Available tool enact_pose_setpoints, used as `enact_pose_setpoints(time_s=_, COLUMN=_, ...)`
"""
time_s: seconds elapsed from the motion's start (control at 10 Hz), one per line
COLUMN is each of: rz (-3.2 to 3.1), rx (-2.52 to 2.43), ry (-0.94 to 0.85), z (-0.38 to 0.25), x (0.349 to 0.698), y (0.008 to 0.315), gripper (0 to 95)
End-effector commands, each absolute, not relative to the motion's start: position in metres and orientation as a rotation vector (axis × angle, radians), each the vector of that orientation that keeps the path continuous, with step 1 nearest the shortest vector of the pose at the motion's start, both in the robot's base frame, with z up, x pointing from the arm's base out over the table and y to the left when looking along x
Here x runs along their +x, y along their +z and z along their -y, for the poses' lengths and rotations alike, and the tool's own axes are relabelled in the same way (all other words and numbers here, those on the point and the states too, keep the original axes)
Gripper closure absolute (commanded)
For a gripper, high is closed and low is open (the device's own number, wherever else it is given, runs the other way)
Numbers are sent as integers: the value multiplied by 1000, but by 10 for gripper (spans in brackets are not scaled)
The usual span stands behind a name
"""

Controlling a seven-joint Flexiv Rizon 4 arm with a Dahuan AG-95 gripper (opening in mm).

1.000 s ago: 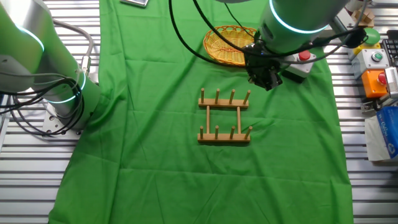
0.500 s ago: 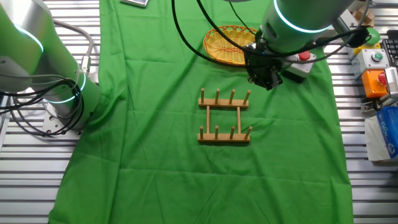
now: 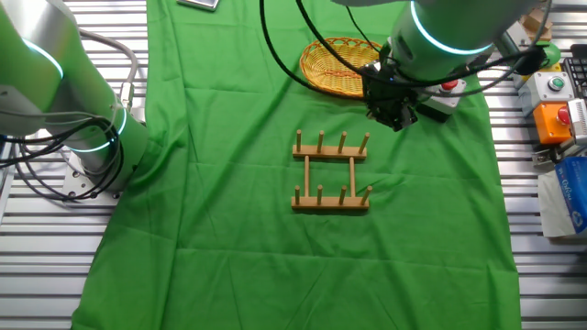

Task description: Put the dish on the dish rack

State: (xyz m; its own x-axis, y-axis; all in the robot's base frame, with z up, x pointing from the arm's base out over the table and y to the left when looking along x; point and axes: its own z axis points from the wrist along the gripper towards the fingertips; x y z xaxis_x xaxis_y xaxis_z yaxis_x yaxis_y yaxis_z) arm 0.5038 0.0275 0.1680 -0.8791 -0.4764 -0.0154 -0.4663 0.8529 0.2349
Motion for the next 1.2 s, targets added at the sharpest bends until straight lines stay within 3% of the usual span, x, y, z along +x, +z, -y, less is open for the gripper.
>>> enact_pose_setpoints(time_s=0.1, rz=3011, rx=634, ry=-323, z=-78, x=511, y=168, gripper=950)
enact_pose_setpoints(time_s=1.2, rz=3033, rx=435, ry=-120, z=-179, x=499, y=141, gripper=950)
